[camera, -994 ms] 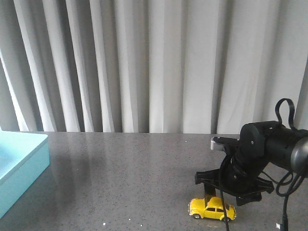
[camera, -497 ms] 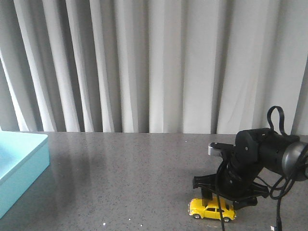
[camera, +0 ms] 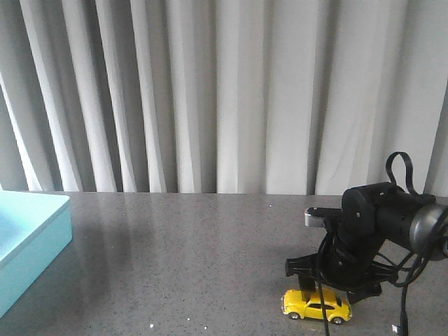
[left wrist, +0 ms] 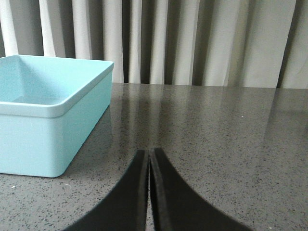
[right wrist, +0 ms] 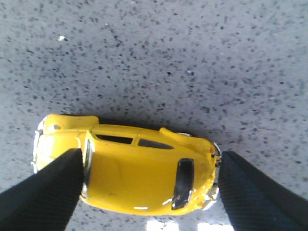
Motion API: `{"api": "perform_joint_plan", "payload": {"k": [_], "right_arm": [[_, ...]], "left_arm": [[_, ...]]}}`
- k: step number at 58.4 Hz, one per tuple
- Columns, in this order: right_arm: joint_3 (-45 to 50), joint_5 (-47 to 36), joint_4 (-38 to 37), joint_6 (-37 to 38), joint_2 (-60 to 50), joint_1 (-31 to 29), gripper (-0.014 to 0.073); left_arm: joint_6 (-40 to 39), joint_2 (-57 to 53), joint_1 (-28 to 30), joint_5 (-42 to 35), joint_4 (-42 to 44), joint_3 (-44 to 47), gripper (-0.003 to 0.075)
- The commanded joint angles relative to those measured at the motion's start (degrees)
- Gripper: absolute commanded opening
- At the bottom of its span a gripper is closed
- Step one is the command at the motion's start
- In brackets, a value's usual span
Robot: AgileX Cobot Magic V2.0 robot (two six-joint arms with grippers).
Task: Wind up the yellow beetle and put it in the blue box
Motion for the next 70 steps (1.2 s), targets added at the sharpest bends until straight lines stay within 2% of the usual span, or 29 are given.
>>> {"api": "perform_joint_plan", "payload": {"k": [1, 18, 32, 70], "right_arm": [[-0.8, 4.2, -5.1, -0.2, -2.0, -0.1, 0.0558], [-0.8, 7.7, -9.0, -0.3, -2.0, -0.1, 0.0508], [-0.8, 11.0, -12.8, -0.4, -2.0, -0.3, 0.0505], [-0.6, 16.7, -15.9, -3.4, -2.0, -10.5, 0.0505]], "left_arm": [[-0.4, -1.0, 0.2, -4.2, -0.2, -0.5, -0.0006], [-0.4, -1.0, 0.2, -4.2, -0.2, -0.5, -0.0006], [-0.4, -1.0, 0.2, -4.2, -0.2, -0.5, -0.0006], [-0.4, -1.0, 0.2, -4.2, -0.2, -0.5, -0.0006]]}}
